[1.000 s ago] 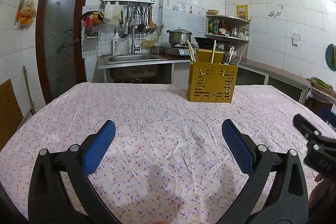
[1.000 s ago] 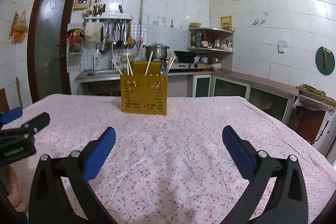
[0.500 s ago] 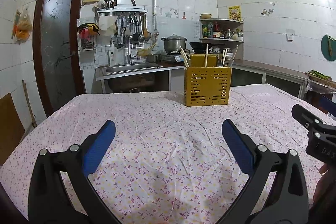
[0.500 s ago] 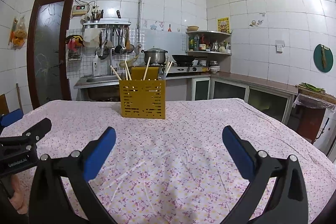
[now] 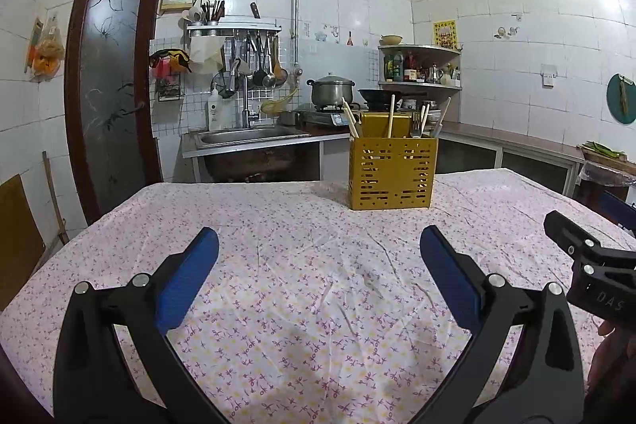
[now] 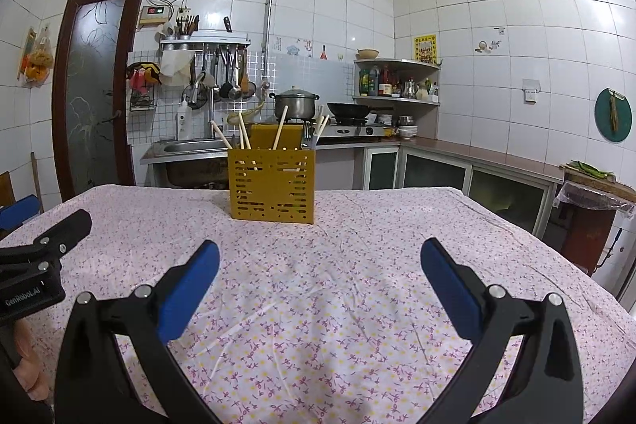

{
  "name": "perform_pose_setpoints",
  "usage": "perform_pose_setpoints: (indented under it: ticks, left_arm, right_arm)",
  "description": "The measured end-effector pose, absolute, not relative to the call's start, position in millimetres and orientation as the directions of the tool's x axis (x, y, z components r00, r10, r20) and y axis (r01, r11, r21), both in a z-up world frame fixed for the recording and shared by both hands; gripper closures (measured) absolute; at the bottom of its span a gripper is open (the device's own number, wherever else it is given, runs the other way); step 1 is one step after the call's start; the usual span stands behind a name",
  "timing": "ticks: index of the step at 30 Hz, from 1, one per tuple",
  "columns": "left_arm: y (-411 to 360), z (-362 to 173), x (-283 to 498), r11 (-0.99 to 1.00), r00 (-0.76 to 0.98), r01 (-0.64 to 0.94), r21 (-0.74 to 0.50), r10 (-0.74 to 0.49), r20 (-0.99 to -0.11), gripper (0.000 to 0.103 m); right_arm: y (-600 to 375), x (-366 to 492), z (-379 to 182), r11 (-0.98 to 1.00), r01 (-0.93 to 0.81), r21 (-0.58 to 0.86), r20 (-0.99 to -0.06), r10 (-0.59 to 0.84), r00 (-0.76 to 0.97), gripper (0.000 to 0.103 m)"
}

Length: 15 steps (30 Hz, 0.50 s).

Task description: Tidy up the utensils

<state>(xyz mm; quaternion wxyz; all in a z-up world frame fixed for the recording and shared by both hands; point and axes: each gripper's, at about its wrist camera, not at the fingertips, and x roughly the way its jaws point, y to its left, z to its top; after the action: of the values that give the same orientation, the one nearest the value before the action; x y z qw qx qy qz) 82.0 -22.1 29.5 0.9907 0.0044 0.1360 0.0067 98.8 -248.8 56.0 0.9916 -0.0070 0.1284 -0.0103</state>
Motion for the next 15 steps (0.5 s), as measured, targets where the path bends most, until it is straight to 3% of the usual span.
perform_pose_setpoints:
  ticks: [15]
  left_arm:
    - [-21.4, 28.7, 81.2, 1.000, 0.963, -0.012, 0.011, 0.014, -0.268, 0.005]
  right_arm:
    - [-247.1, 99.7, 54.9, 1.000, 0.019, -0.018, -0.256, -0.023, 0.967, 0.004]
